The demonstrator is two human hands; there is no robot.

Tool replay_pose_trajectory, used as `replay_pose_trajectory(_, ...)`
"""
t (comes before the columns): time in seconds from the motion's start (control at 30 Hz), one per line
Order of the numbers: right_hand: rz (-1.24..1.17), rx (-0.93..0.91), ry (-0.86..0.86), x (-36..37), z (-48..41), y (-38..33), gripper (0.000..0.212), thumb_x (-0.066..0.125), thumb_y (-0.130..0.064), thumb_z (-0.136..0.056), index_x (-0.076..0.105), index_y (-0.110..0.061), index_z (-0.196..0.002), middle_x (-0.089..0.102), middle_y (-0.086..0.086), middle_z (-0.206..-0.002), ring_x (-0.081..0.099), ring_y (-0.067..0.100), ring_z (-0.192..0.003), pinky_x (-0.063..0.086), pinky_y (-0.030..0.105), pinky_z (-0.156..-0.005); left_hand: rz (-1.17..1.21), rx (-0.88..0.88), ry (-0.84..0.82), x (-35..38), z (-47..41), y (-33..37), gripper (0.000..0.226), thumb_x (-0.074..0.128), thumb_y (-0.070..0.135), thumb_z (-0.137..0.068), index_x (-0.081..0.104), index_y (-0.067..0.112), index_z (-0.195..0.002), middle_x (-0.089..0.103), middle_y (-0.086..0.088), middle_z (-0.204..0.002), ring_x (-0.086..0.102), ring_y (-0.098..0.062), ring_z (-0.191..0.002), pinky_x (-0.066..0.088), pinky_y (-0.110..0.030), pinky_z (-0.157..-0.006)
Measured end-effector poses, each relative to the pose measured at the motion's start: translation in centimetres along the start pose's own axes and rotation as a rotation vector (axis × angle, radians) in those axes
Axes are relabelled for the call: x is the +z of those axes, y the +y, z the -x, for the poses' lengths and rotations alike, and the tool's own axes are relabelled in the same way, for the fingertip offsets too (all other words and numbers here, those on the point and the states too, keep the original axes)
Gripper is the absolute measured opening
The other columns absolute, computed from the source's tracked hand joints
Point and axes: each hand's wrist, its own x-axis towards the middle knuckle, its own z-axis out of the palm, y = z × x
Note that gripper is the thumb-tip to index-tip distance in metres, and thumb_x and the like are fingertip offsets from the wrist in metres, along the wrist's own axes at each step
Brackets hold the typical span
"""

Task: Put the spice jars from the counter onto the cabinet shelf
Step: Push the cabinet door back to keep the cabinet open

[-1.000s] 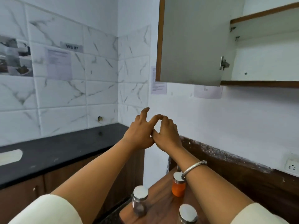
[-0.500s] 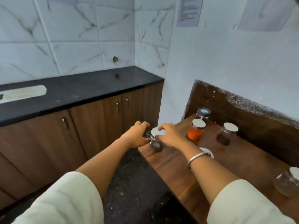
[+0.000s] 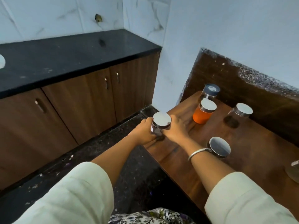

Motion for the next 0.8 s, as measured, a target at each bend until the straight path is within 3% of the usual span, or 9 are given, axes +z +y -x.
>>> replay_pose_trajectory(0.13,-0.016,0.087,-0.098,1.0,-1.2,0.9,0.101,0.075,-0.037,-0.075,0.010,-0.014,-0.148,0.034,0.012,-0.148,0.035,0.035,-0.133,0.036,0.046,-0.108,0.105,0.014,-0.023,1.0,-1.7,-0.4,0.099,0.075,0.037,-0.072,0.012,0.019,-0.146,0.032,-0.010,-0.148,0.038,-0.028,-0.132,0.034,-0.035,-0.105)
replay_pose_trajectory(0.23,-0.107,0.111,-0.190,1.4,-1.7,1.0,0.104,0.072,-0.033,-0.080,-0.004,-0.018,-0.149,0.029,0.009,-0.150,0.033,0.031,-0.135,0.035,0.039,-0.105,0.032,0.041,-0.087,1.8,-2.7,-0.3,0.099,0.067,0.027,-0.081,-0.006,0.017,-0.148,0.012,-0.012,-0.156,0.018,-0.030,-0.142,0.021,-0.039,-0.113)
replay_pose_trajectory(0.3,-0.117,0.094,-0.162,1.7,-1.9,1.0,0.092,0.070,-0.028,-0.082,0.006,-0.016,-0.148,0.037,0.011,-0.144,0.040,0.029,-0.129,0.038,0.035,-0.099,-0.031,0.071,-0.098,2.0,-3.1,-0.5,0.095,0.061,0.024,-0.086,-0.011,0.018,-0.147,0.003,-0.012,-0.157,0.006,-0.030,-0.144,0.015,-0.042,-0.116)
replay_pose_trajectory(0.4,-0.074,0.113,-0.053,1.7,-1.7,1.1,0.076,0.070,-0.024,-0.082,0.023,-0.014,-0.141,0.050,0.012,-0.133,0.051,0.029,-0.118,0.044,0.035,-0.090,0.012,0.098,-0.067,2.5,-3.2,-0.6,0.092,0.062,0.024,-0.086,-0.007,0.021,-0.148,0.009,-0.006,-0.157,0.016,-0.026,-0.143,0.025,-0.044,-0.114)
replay_pose_trajectory(0.5,-0.066,0.150,0.030,1.3,-1.3,1.4,0.078,0.072,-0.027,-0.080,0.025,-0.015,-0.141,0.051,0.012,-0.132,0.050,0.030,-0.118,0.043,0.032,-0.085,0.040,0.145,-0.004,3.0,-2.8,-0.1,0.084,0.060,0.027,-0.087,0.003,0.026,-0.148,0.024,-0.003,-0.154,0.031,-0.022,-0.138,0.032,-0.042,-0.111)
replay_pose_trajectory(0.67,-0.073,0.128,0.157,-1.2,-0.2,1.5,0.085,0.073,-0.044,-0.075,0.028,-0.017,-0.141,0.050,0.010,-0.135,0.049,0.029,-0.122,0.046,0.035,-0.093,0.174,0.209,0.109,2.9,-1.5,2.2,0.072,0.055,0.020,-0.087,0.015,0.026,-0.147,0.042,-0.002,-0.144,0.043,-0.019,-0.129,0.034,-0.026,-0.100)
replay_pose_trajectory(0.8,-0.201,0.093,0.235,-3.7,0.9,1.7,0.080,0.070,-0.052,-0.075,0.036,-0.016,-0.138,0.053,0.006,-0.134,0.051,0.025,-0.120,0.046,0.025,-0.087,0.310,0.258,0.170,1.1,-1.2,4.8,0.082,0.067,0.013,-0.077,0.022,0.021,-0.145,0.042,-0.002,-0.144,0.041,-0.019,-0.130,0.034,-0.026,-0.102)
